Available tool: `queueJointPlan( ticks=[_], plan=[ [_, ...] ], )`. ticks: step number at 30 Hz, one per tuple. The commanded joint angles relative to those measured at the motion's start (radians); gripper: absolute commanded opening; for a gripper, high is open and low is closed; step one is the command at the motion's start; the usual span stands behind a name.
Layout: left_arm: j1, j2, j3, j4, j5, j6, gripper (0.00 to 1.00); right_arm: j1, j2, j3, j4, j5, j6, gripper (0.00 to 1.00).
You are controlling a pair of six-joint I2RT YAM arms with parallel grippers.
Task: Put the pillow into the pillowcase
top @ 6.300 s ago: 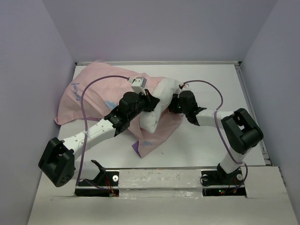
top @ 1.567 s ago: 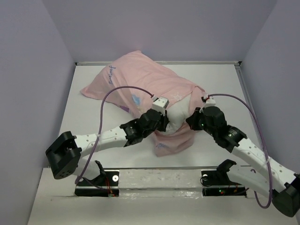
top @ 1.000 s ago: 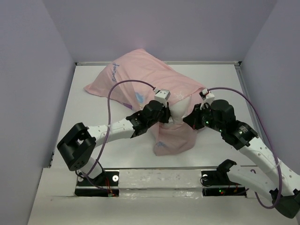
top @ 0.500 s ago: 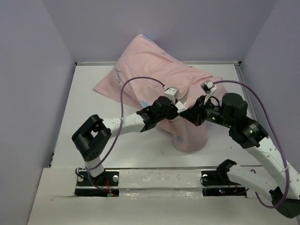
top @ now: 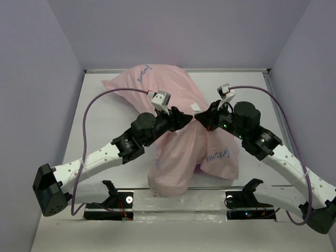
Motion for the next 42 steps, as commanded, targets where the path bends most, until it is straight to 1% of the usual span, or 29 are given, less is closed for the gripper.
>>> queueJointPlan(
  ticks=[1, 6, 7, 9, 10, 11, 14, 15, 19, 20, 23, 25, 26, 28, 30, 31, 33, 37, 38, 42],
  plan=[
    [-0.018, -0.082, 0.093, -0.043, 0.062, -0.002, 0.59, -0.027, -0.002, -0.049, 0.126, 0.149, -0.004, 0.00],
    [-0.023, -0.073, 0.136, -0.216, -0.009, 0.059, 0.59, -0.027, -0.138, -0.171, 0.105, 0.189, 0.016, 0.00],
    [-0.026, -0.073, 0.136, -0.231, -0.048, 0.073, 0.60, -0.027, -0.189, -0.184, 0.091, 0.191, 0.019, 0.00],
    [-0.043, -0.074, 0.139, -0.283, -0.134, 0.102, 0.60, -0.027, -0.237, -0.210, 0.044, 0.171, 0.028, 0.00],
    [-0.049, -0.076, 0.139, -0.290, -0.236, 0.134, 0.60, -0.027, -0.253, -0.215, 0.028, 0.137, 0.028, 0.00],
    [-0.052, -0.079, 0.141, -0.294, -0.277, 0.150, 0.60, -0.027, -0.281, -0.219, 0.012, 0.125, 0.028, 0.00],
    [-0.054, -0.074, 0.148, -0.265, -0.316, 0.224, 0.60, -0.027, -0.280, -0.218, -0.059, 0.103, 0.042, 0.00],
    [-0.054, -0.065, 0.151, -0.254, -0.310, 0.240, 0.59, -0.027, -0.277, -0.216, -0.068, 0.099, 0.045, 0.00],
    [-0.081, 0.034, 0.171, -0.286, -0.169, 0.295, 0.56, -0.027, -0.304, -0.204, -0.148, 0.079, 0.063, 0.00],
    [-0.095, 0.051, 0.161, -0.289, -0.161, 0.306, 0.56, -0.027, -0.309, -0.201, -0.203, 0.035, 0.081, 0.00],
    [-0.097, 0.122, 0.148, -0.310, -0.135, 0.335, 0.56, -0.027, -0.301, -0.208, -0.265, -0.028, 0.105, 0.00],
    [-0.098, 0.159, 0.153, -0.309, -0.116, 0.344, 0.59, -0.027, -0.310, -0.242, -0.280, -0.036, 0.117, 0.00],
    [-0.098, 0.165, 0.154, -0.306, -0.092, 0.348, 0.62, -0.027, -0.323, -0.253, -0.282, -0.018, 0.123, 0.00],
    [-0.098, 0.180, 0.156, -0.300, -0.055, 0.357, 0.66, -0.027, -0.353, -0.268, -0.280, -0.016, 0.137, 0.00],
    [-0.098, 0.191, 0.151, -0.303, -0.029, 0.366, 0.70, -0.027, -0.389, -0.268, -0.301, -0.035, 0.143, 0.00],
    [-0.098, 0.196, 0.148, -0.301, 0.008, 0.374, 0.73, -0.027, -0.393, -0.267, -0.315, -0.057, 0.145, 0.00],
    [-0.098, 0.206, 0.139, -0.298, 0.052, 0.380, 0.74, -0.027, -0.399, -0.273, -0.355, -0.087, 0.148, 0.00],
    [-0.098, 0.223, 0.125, -0.262, 0.159, 0.383, 0.74, -0.027, -0.407, -0.297, -0.363, -0.119, 0.171, 0.00],
    [-0.100, 0.234, 0.128, -0.257, 0.169, 0.386, 0.69, -0.027, -0.405, -0.294, -0.361, -0.102, 0.172, 0.00],
    [-0.098, 0.233, 0.144, -0.235, 0.224, 0.378, 0.68, -0.027, -0.410, -0.284, -0.361, -0.027, 0.174, 0.00]
  ],
)
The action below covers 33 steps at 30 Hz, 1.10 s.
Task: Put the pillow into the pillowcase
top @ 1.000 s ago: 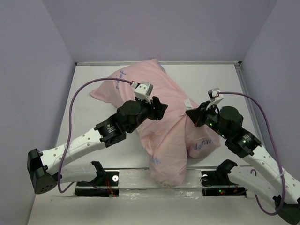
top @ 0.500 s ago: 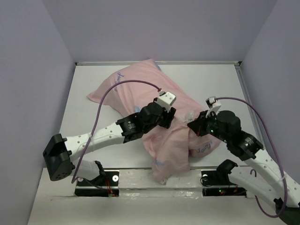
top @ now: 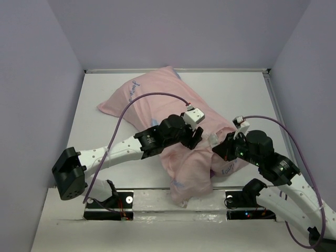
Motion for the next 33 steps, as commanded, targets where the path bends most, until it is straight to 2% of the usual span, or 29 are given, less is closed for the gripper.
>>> queueJointPlan(
  ticks=[1, 9, 13, 16, 17, 19, 20, 23, 25, 28, 33],
  plan=[
    [-0.004, -0.003, 0.007, 0.058, 0.133, 0.007, 0.69, -0.006, -0.012, 0.001, 0.005, 0.082, 0.016, 0.00],
    [-0.002, -0.037, 0.012, 0.059, 0.172, -0.027, 0.85, -0.006, 0.002, 0.001, 0.061, 0.138, 0.021, 0.00],
    [-0.004, 0.024, 0.033, 0.009, 0.112, -0.008, 0.84, -0.006, -0.001, 0.017, 0.080, 0.161, 0.012, 0.00],
    [-0.004, 0.056, 0.041, -0.002, 0.042, 0.007, 0.68, -0.006, -0.024, 0.018, 0.100, 0.152, 0.010, 0.00],
    [-0.004, 0.063, 0.044, -0.005, -0.031, 0.010, 0.58, -0.006, -0.031, 0.018, 0.104, 0.150, 0.008, 0.00],
    [-0.004, 0.066, 0.056, -0.001, -0.084, 0.007, 0.46, -0.006, -0.046, 0.017, 0.116, 0.150, 0.007, 0.00],
    [-0.004, 0.061, 0.061, 0.010, -0.106, 0.006, 0.27, -0.006, -0.047, 0.018, 0.127, 0.141, 0.007, 0.00],
    [-0.004, 0.012, 0.058, 0.079, -0.098, -0.014, 0.05, -0.006, -0.044, 0.035, 0.150, 0.109, 0.001, 0.00],
    [-0.004, -0.031, 0.075, 0.113, -0.098, -0.043, 0.01, -0.006, -0.041, 0.053, 0.166, 0.116, -0.016, 0.00],
    [-0.004, -0.100, 0.087, 0.154, -0.103, -0.086, 0.00, -0.006, -0.015, 0.087, 0.172, 0.116, -0.033, 0.00],
    [-0.004, -0.186, 0.087, 0.200, -0.060, -0.155, 0.00, -0.006, 0.055, 0.057, 0.283, 0.037, -0.013, 0.00]
  ],
)
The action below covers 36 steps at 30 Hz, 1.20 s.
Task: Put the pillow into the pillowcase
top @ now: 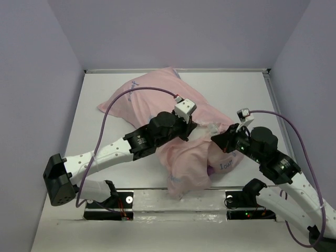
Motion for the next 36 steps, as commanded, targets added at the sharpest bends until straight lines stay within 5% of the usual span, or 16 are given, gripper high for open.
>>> queueJointPlan(
  ticks=[1, 11, 19, 26, 29, 31, 34, 35, 36],
  plan=[
    [0.002, -0.108, 0.066, 0.159, 0.026, -0.086, 0.00, -0.006, 0.053, 0.009, 0.163, -0.057, 0.000, 0.00],
    [0.002, -0.120, 0.059, 0.241, 0.178, -0.215, 0.01, -0.006, 0.182, -0.097, 0.697, 0.102, 0.112, 0.00],
    [0.016, -0.145, 0.003, 0.272, 0.138, -0.227, 0.13, -0.006, 0.276, -0.063, 0.671, 0.340, -0.012, 0.00],
    [0.056, -0.128, -0.018, 0.285, 0.135, -0.224, 0.31, -0.006, 0.202, -0.129, 0.561, 0.267, -0.015, 0.00],
    [0.065, -0.095, -0.018, 0.285, 0.158, -0.221, 0.10, -0.006, 0.159, -0.148, 0.556, 0.234, 0.000, 0.00],
    [0.067, -0.063, -0.006, 0.295, 0.186, -0.233, 0.10, -0.006, 0.153, -0.126, 0.554, 0.213, 0.014, 0.00],
    [0.065, -0.036, 0.025, 0.264, 0.235, -0.232, 0.25, -0.006, 0.190, -0.088, 0.611, 0.153, 0.022, 0.00],
    [0.067, -0.033, 0.032, 0.237, 0.226, -0.218, 0.47, -0.006, 0.222, -0.083, 0.648, 0.148, 0.022, 0.00],
    [0.059, -0.031, 0.046, 0.201, 0.194, -0.204, 0.55, -0.006, 0.237, -0.077, 0.659, 0.154, 0.022, 0.00]
  ],
)
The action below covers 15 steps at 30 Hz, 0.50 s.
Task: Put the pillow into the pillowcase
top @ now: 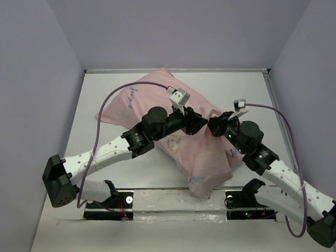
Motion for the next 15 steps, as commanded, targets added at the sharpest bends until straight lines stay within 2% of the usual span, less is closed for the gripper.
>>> queueJointPlan(
  ticks=[1, 2, 3, 5, 10, 12, 14, 15],
  plan=[
    [-0.013, 0.005, 0.051, -0.088, -0.027, 0.031, 0.61, -0.006, 0.072, 0.063, 0.122, -0.036, 0.007, 0.00],
    [-0.017, 0.003, 0.046, -0.105, -0.068, 0.059, 0.67, -0.006, 0.084, 0.063, 0.134, -0.027, 0.007, 0.00],
    [-0.023, 0.002, 0.041, -0.119, -0.088, 0.071, 0.68, -0.006, 0.104, 0.059, 0.152, -0.019, 0.007, 0.00],
    [-0.045, 0.017, 0.049, -0.160, -0.157, 0.108, 0.69, -0.006, 0.116, 0.043, 0.175, -0.020, 0.020, 0.00],
    [-0.069, 0.124, 0.118, -0.212, -0.182, 0.163, 0.68, -0.006, 0.112, 0.020, 0.183, 0.013, 0.018, 0.00],
    [-0.092, 0.198, 0.150, -0.243, -0.265, 0.191, 0.61, -0.006, 0.091, 0.020, 0.165, 0.032, 0.004, 0.00],
    [-0.100, 0.221, 0.164, -0.246, -0.283, 0.205, 0.54, -0.006, 0.078, 0.022, 0.149, 0.048, -0.006, 0.00],
    [-0.105, 0.230, 0.167, -0.248, -0.280, 0.211, 0.45, -0.006, 0.074, 0.025, 0.133, 0.064, -0.013, 0.00]
  ],
)
